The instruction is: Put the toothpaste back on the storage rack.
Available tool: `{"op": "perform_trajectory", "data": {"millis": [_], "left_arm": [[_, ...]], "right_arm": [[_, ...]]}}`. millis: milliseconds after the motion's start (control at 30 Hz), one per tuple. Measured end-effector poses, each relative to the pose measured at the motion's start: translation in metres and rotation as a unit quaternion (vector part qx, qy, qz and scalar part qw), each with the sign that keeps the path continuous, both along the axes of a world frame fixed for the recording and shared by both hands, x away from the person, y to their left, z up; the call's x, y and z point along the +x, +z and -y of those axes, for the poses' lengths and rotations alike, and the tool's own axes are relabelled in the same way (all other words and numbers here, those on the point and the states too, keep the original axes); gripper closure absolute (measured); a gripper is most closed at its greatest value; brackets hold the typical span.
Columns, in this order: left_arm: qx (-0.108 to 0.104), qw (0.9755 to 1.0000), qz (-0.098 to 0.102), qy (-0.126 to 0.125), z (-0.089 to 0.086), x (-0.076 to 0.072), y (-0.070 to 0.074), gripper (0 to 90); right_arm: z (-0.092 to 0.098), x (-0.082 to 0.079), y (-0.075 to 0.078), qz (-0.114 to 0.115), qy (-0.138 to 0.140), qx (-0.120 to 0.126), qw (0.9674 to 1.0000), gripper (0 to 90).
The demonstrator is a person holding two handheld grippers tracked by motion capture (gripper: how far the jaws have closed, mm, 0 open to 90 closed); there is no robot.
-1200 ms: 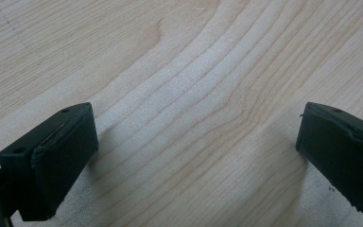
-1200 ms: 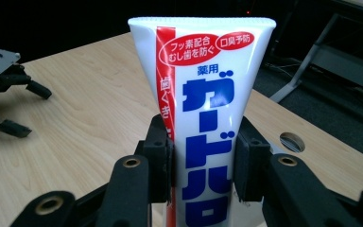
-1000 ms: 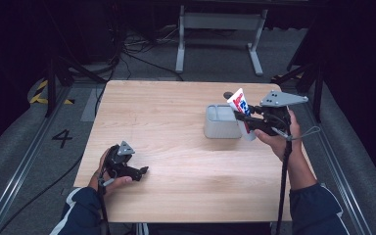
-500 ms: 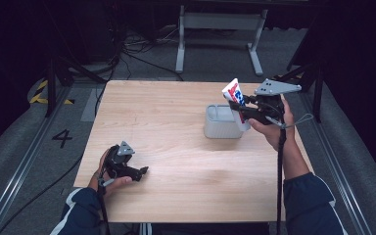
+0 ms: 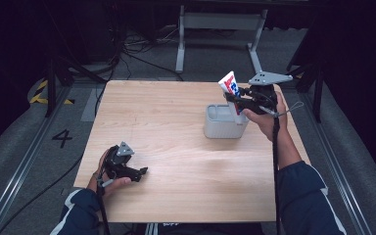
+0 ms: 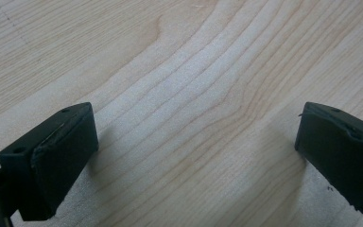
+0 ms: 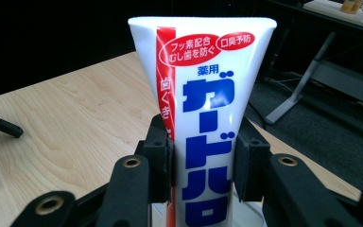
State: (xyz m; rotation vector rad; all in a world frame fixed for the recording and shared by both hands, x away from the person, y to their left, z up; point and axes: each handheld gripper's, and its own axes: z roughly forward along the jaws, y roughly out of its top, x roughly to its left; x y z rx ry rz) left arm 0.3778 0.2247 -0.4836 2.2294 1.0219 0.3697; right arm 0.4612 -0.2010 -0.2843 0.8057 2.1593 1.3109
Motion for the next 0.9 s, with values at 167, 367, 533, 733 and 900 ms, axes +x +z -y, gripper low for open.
{"op": "perform_trajectory", "data": {"millis": [167, 367, 533, 733, 900], "left_arm": [[0.001, 1.0000, 0.001, -0.001, 0.000, 0.000, 0.000, 0.5], [0.002, 1.0000, 0.004, 0.000, -0.001, 0.000, 0.000, 0.5], [0.005, 0.9999, 0.009, 0.001, -0.001, -0.001, 0.000, 0.9], [0.003, 1.0000, 0.006, 0.001, -0.001, -0.001, 0.000, 0.9], [0.002, 1.0000, 0.000, 0.003, 0.000, -0.002, 0.000, 0.6]], "right_arm": [[-0.002, 0.008, -0.003, 0.001, -0.002, 0.000, 1.0000, 64.9], [-0.003, 0.015, -0.004, 0.000, -0.002, 0.008, 1.0000, 64.8], [-0.004, 0.019, -0.007, -0.001, -0.006, 0.008, 1.0000, 64.7], [-0.009, 0.024, -0.014, -0.007, -0.007, 0.006, 0.9999, 64.7], [-0.014, 0.029, -0.022, -0.012, -0.007, 0.000, 0.9999, 64.6]]}}
